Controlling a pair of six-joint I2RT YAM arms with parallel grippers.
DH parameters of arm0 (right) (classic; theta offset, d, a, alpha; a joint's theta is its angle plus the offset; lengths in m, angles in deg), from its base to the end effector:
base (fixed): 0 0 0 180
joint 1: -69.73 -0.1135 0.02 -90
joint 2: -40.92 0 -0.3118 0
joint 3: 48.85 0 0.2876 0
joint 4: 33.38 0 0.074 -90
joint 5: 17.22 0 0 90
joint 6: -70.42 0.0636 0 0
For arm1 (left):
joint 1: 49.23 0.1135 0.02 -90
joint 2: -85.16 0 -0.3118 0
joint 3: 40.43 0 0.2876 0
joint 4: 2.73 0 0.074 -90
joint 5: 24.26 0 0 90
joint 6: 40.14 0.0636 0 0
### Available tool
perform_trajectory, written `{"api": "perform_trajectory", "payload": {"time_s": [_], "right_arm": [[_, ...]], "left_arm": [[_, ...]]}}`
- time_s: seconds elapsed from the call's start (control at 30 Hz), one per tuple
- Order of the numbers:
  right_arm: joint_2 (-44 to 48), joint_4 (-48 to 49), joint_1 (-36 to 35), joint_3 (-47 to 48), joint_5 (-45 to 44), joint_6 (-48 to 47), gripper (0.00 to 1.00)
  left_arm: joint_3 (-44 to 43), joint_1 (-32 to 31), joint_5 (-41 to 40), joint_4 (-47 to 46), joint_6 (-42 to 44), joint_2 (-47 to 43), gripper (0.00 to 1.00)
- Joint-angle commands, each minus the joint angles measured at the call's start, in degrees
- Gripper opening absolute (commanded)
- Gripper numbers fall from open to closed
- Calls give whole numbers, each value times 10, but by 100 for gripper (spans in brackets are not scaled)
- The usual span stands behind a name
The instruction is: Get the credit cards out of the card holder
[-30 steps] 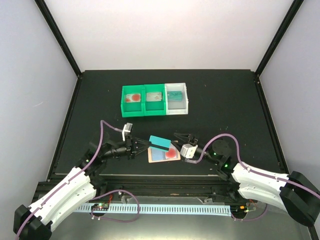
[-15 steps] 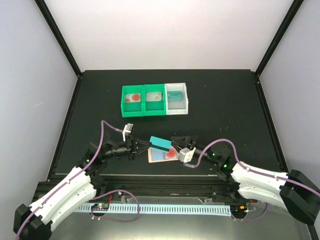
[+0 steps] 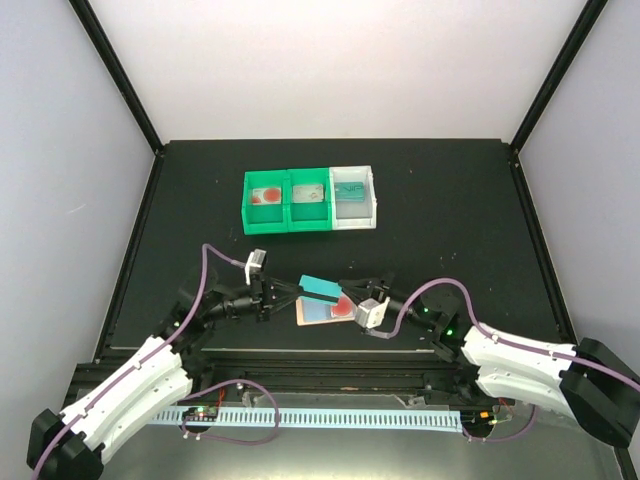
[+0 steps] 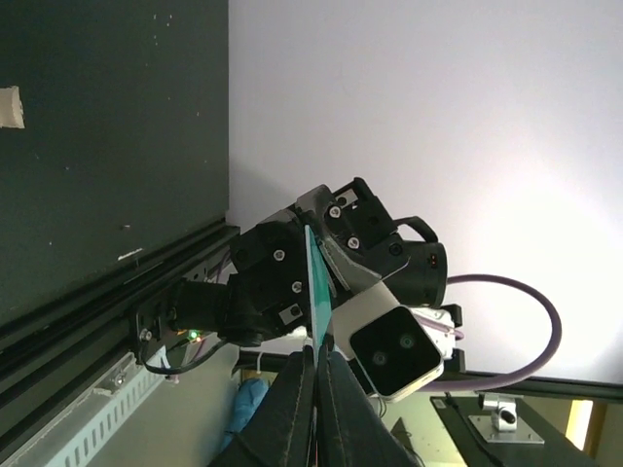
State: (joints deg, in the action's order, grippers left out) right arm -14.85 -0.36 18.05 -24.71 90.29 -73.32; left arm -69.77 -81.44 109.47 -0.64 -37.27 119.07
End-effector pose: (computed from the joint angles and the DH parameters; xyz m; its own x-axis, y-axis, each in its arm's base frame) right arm 0.1239 0.1877 0.2237 0.7626 -0.2753 -0.5854 -0.5407 0.2255 -0.8104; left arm 0.1179 -0.1262 0.2506 -0.9698 -0.2420 0.0303 -0.0496 0.0740 -0.9960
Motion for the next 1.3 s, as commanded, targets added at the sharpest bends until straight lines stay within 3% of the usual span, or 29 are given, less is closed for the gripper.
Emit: {"api": "perform_trajectory", "payload": {"time_s": [0.0, 0.07, 0.13, 0.17, 0.3, 0.4, 0.57, 0.73, 0.9, 1.03, 1.1, 1.27], "right_arm": [[20, 14, -6, 23, 41, 80, 1], [32, -4, -6, 34, 37, 131, 1], [44, -44, -6, 61, 6, 198, 1], [51, -80, -6, 80, -15, 229, 1], [65, -198, -6, 147, -70, 313, 1], [61, -242, -5, 186, -96, 392, 1], [9, -410, 3, 304, -87, 480, 1], [-19, -507, 4, 371, 61, 552, 1], [9, -499, 4, 349, 197, 650, 1], [38, -476, 4, 328, 238, 700, 1], [44, -468, 4, 319, 270, 701, 1], [37, -455, 4, 310, 286, 722, 1]], "left_arm": [[12, 4, -26, -20, -10, -24, 11], [14, 3, -56, 2, 10, -41, 30], [6, 4, -104, 57, 41, -64, 57], [3, 4, -122, 80, 56, -76, 64], [-25, 7, -173, 143, 132, -119, 82], [-68, 7, -224, 213, 215, -133, 89], [-124, 7, -280, 289, 338, -137, 88], [-124, 7, -227, 240, 427, -146, 82], [-122, 7, -153, 213, 476, -146, 81], [-115, 7, -95, 168, 467, -147, 79], [-112, 7, -80, 147, 452, -146, 73], [-86, 7, -27, 53, 392, -140, 45]]}}
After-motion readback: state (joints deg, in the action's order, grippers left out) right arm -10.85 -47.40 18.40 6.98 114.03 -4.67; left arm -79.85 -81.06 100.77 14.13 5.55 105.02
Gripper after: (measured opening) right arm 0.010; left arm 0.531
